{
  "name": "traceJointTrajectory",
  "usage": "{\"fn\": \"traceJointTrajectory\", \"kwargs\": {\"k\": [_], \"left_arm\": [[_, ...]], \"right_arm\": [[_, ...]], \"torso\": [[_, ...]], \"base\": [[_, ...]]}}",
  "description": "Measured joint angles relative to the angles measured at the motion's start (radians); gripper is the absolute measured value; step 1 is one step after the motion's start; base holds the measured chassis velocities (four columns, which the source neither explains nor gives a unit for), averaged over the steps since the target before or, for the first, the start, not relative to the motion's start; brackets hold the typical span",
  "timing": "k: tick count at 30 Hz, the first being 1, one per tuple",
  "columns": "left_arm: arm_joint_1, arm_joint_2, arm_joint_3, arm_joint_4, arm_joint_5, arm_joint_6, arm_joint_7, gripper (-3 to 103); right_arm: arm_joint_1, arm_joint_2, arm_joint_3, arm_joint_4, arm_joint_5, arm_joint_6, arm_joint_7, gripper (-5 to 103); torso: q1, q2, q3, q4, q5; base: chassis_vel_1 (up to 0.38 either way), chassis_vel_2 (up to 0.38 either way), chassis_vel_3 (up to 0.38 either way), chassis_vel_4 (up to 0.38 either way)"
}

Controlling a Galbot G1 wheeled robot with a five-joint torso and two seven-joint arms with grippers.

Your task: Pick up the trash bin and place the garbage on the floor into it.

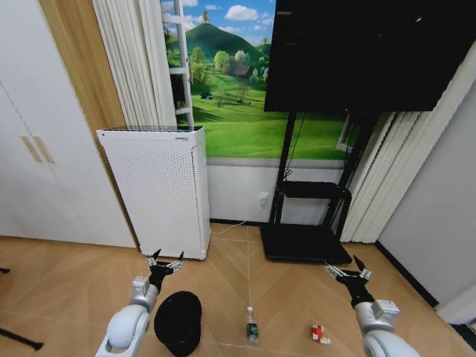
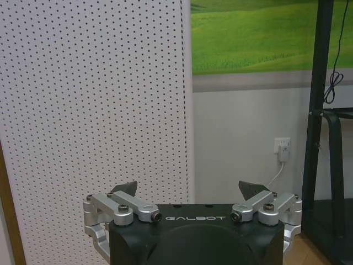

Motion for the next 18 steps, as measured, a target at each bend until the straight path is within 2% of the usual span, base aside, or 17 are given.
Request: {"fn": "traceJointTrajectory", "kwargs": {"k": [18], "left_arm": [[0.008,0.004,-0.002,-0.011,0.000,0.000,0.001,100]], "right_arm": [[-0.007,0.003,0.004,0.008,0.003,0.002,0.000,100]], "torso": [[-0.029,-0.073,-0.045,0.0000,0.0000]], "base": [[0.000,0.000,0.000,0.000]]}}
